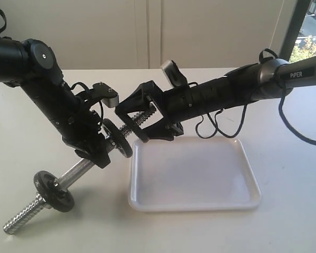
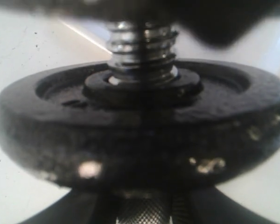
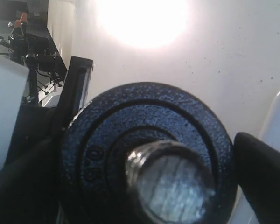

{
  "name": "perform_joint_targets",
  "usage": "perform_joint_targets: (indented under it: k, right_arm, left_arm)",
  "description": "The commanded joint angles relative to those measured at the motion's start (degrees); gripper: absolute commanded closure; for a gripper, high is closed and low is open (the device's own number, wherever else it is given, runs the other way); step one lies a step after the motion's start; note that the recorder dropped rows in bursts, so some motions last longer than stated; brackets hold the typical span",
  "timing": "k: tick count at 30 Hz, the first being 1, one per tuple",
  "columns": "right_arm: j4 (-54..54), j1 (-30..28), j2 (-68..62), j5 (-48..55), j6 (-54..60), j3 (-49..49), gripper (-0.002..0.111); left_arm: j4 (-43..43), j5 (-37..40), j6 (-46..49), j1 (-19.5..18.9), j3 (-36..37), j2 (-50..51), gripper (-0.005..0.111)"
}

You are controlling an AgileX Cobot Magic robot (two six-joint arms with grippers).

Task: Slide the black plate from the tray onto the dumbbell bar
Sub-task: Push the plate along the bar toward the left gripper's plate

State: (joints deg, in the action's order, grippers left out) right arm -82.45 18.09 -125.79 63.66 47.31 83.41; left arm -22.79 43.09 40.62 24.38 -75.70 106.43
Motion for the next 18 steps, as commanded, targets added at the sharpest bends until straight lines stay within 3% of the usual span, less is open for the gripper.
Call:
perform_joint_targets:
  k: [1, 7, 10, 18]
  right_arm:
    - [-5.35, 1.75, 1.32, 6.3, -0.04, 0.51, 0.108]
    - [-4.87, 2.77, 1.32, 6.3, 1.06, 0.51, 0.108]
    - [-4.86, 2.77, 1.32, 6.3, 1.91, 0.51, 0.099]
    - [-4.86, 2.77, 1.32, 6.3, 2.53, 0.51, 0.031]
  left_arm:
    - [-5.82, -1.54, 0.06, 0.35, -0.95, -1.81, 0.107]
    - [-5.82, -1.54, 0.06, 0.35, -0.95, -1.81, 0.107]
    - [-5.82, -1.42, 0.06, 0.35, -0.95, -1.81, 0.107]
    - [-5.82, -1.42, 0.06, 0.35, -0.95, -1.81, 0.107]
